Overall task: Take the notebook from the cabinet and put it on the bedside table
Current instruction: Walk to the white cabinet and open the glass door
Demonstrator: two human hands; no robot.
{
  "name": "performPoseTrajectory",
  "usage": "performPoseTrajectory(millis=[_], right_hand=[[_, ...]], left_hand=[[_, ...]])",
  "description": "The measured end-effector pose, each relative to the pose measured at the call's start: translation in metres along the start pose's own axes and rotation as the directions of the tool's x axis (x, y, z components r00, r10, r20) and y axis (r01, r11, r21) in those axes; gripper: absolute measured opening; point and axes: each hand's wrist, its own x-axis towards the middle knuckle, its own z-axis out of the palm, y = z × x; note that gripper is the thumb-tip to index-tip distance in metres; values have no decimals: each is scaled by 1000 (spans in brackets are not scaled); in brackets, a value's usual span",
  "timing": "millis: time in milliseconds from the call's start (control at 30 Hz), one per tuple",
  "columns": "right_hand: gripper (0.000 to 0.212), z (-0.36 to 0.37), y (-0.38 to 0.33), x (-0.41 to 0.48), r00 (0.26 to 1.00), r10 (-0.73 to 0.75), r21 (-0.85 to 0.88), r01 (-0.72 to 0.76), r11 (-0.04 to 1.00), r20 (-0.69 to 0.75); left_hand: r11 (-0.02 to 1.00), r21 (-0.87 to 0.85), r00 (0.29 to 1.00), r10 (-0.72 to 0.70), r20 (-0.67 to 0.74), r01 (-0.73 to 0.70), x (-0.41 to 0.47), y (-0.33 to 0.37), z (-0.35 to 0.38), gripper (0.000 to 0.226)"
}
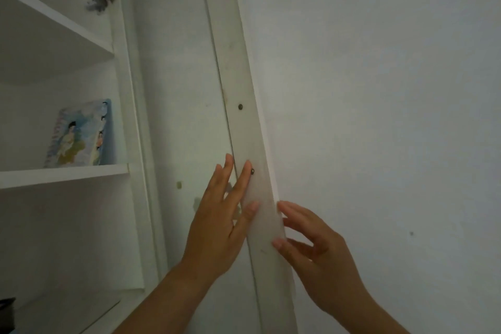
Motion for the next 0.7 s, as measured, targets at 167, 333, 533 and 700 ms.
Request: performPoseTrajectory(millis=[167,333,533,700], right_hand=[[70,-13,47,16,999,-41,-288,40,957,2],[77,-20,85,35,997,-12,-449,42,893,70],[84,-26,121,55,998,7,-431,19,902,59],[83,-28,137,59,996,-40,-420,71,905,82]], left_hand=[[969,238,994,53,91,-74,14,-24,38,61],[913,395,994,77,81,-103,28,-41,74,62],[871,487,998,53,42,-67,38,-53,108,66],[867,496,999,49,16,-51,38,-57,116,66]])
